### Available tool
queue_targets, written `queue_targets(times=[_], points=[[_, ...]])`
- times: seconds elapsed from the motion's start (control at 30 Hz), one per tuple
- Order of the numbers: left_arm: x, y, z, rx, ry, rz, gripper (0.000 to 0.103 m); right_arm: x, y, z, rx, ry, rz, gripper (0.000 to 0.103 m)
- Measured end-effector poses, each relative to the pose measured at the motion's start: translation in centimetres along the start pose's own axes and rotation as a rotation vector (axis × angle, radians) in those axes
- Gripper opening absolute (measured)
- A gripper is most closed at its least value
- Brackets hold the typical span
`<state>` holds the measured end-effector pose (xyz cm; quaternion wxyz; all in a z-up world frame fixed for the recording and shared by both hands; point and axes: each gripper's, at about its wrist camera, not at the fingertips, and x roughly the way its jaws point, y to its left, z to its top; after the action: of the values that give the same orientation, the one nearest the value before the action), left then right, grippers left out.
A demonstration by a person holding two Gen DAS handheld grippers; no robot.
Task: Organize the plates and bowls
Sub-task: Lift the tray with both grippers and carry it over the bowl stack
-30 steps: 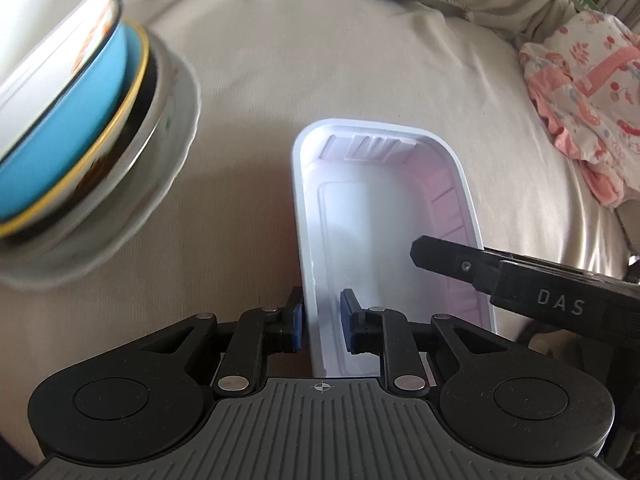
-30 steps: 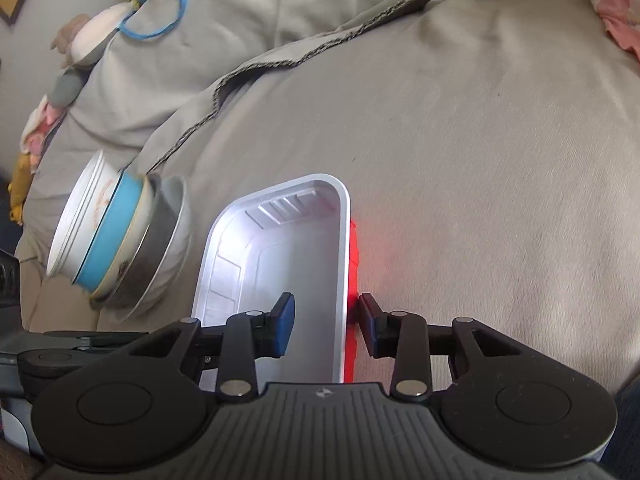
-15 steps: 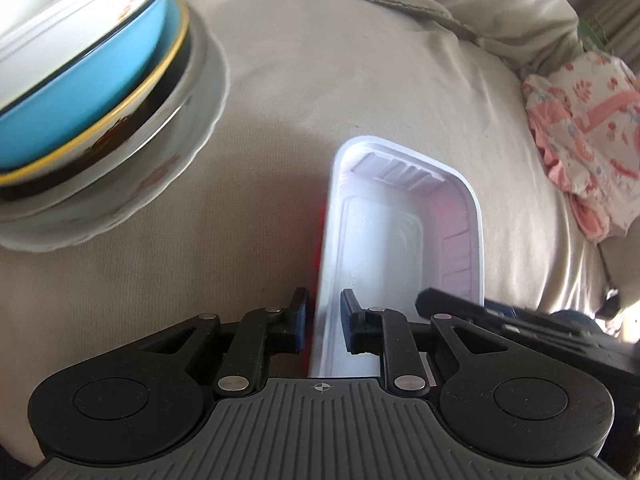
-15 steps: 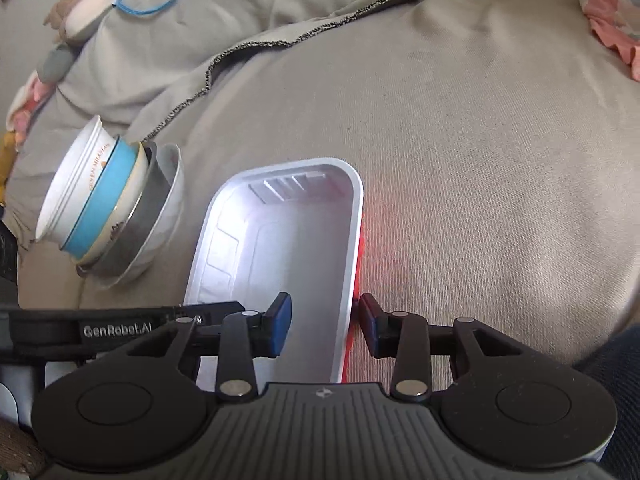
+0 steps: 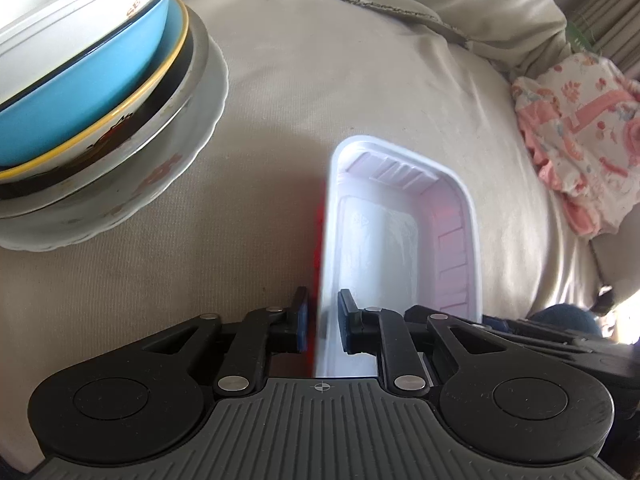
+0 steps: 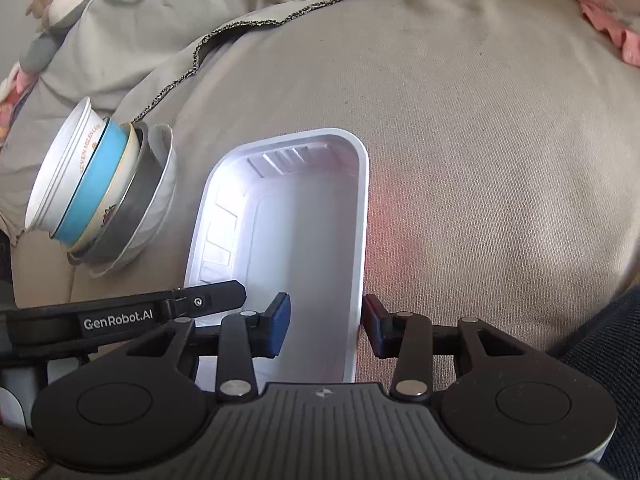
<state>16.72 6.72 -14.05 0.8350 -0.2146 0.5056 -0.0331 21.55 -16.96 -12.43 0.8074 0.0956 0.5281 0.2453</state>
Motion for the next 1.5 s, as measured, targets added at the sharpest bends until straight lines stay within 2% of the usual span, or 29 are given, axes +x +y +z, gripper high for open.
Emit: queue_targets(times=[0.07, 0.13, 0.23, 0.27, 0.37, 0.47, 0.57, 0.67, 0.83, 0.9, 1.03, 1.17, 1.3, 1.4, 1.5], points=[[-1.1, -0.3, 0.3, 0.012, -0.028, -0.017, 0.02, -0.8, 0.6, 0.3, -0.019, -0.024, -0.01, 0.038], [-3.5, -0.7, 0.9, 0.024, -0.096, -0.055, 0.021, -3.1, 1.9, 0.9, -0.083, -0.105, -0.021, 0.038], [-8.8, -0.9, 3.1, 0.03, -0.196, -0.124, 0.021, -7.5, 4.9, 2.9, -0.154, -0.232, -0.006, 0.039], [-11.1, -0.9, 3.9, 0.048, -0.255, -0.132, 0.021, -8.9, 6.1, 3.9, -0.175, -0.273, 0.006, 0.039], [-17.5, 0.0, 5.5, 0.089, -0.432, -0.108, 0.023, -12.4, 10.3, 6.8, -0.249, -0.363, 0.069, 0.039], [-21.0, 2.5, 6.0, 0.07, -0.495, -0.067, 0.024, -13.2, 14.8, 8.7, -0.296, -0.39, 0.147, 0.039], [-21.4, 5.8, 5.9, 0.031, -0.499, -0.022, 0.023, -11.5, 19.1, 9.4, -0.341, -0.38, 0.172, 0.039], [-19.6, 9.4, 6.0, -0.04, -0.461, -0.013, 0.023, -8.0, 21.9, 9.4, -0.368, -0.327, 0.159, 0.039], [-16.1, 13.3, 7.5, -0.136, -0.426, -0.085, 0.028, -1.3, 23.0, 9.9, -0.342, -0.214, 0.1, 0.039], [-15.2, 13.9, 8.2, -0.154, -0.432, -0.119, 0.029, 0.1, 22.5, 10.6, -0.325, -0.208, 0.08, 0.039], [-14.8, 15.2, 8.8, -0.192, -0.457, -0.182, 0.029, 0.9, 21.7, 11.9, -0.277, -0.175, 0.095, 0.038], [-16.5, 16.5, 7.7, -0.204, -0.479, -0.229, 0.028, -0.3, 22.3, 11.0, -0.316, -0.195, 0.113, 0.038], [-17.4, 16.7, 6.5, -0.192, -0.483, -0.208, 0.028, -0.4, 23.3, 10.1, -0.321, -0.168, 0.132, 0.038], [-16.5, 17.0, 6.3, -0.208, -0.471, -0.193, 0.027, 0.4, 23.7, 9.5, -0.331, -0.173, 0.07, 0.038], [-16.4, 17.5, 6.3, -0.225, -0.48, -0.214, 0.026, 0.5, 23.7, 9.3, -0.316, -0.184, 0.044, 0.038]])
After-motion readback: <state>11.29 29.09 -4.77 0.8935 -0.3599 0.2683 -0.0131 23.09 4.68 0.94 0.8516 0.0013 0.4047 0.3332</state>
